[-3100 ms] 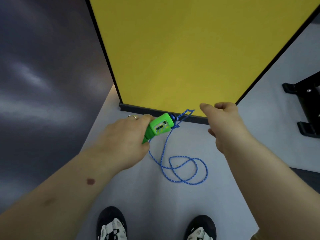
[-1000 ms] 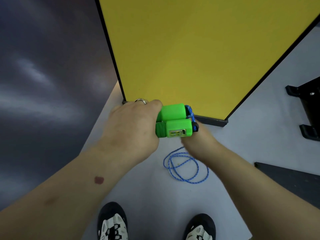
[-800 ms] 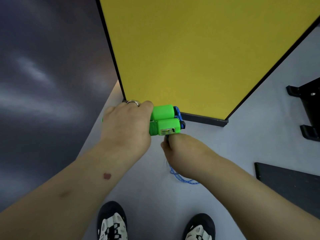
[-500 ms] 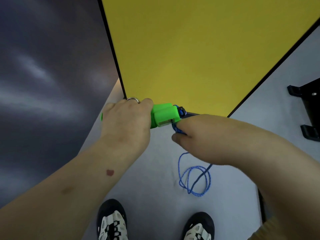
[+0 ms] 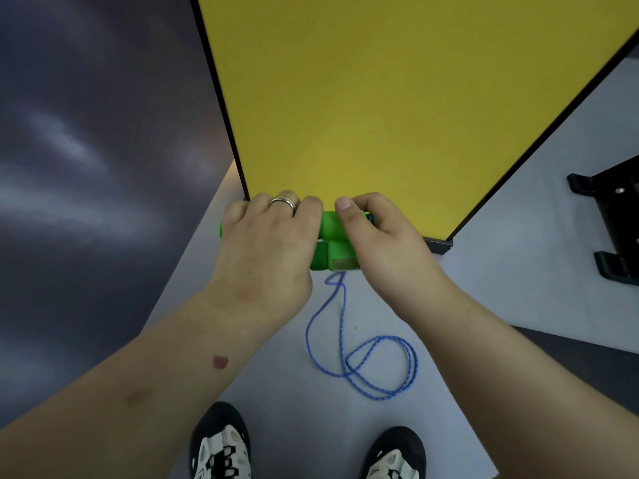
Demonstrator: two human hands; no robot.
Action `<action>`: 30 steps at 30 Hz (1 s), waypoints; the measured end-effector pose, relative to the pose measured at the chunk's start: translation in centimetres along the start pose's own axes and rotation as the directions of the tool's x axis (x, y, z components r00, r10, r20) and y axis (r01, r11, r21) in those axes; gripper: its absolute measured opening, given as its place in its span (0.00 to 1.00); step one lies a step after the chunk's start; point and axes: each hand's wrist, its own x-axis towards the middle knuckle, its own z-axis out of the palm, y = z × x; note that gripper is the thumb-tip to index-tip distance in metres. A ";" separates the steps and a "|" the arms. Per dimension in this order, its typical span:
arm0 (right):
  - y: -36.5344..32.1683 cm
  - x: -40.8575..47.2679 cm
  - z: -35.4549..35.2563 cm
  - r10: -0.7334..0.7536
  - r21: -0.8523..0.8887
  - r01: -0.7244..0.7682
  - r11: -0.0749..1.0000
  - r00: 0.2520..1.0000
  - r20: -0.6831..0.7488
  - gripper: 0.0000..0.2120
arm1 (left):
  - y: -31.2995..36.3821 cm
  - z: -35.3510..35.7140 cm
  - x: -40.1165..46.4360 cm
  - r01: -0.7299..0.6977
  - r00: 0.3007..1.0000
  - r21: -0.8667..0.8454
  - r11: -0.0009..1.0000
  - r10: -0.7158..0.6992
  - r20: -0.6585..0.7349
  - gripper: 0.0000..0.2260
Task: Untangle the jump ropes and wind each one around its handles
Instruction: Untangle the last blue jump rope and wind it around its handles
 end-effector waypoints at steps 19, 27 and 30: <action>4.0 1.8 -2.9 0.071 0.398 -0.241 0.885 0.915 0.397 0.20 | -1.8 -0.8 0.6 0.032 0.999 0.004 0.999 -0.032 0.043 0.16; 3.4 0.1 -1.2 -0.069 -0.164 0.092 0.982 0.988 0.138 0.14 | -1.1 -1.1 0.6 0.063 0.991 -0.076 0.995 -0.053 0.126 0.13; 4.3 -0.8 1.4 -0.046 -0.488 0.198 0.850 0.951 0.306 0.14 | -1.3 -0.7 0.7 0.107 0.988 -0.038 0.994 -0.102 0.117 0.13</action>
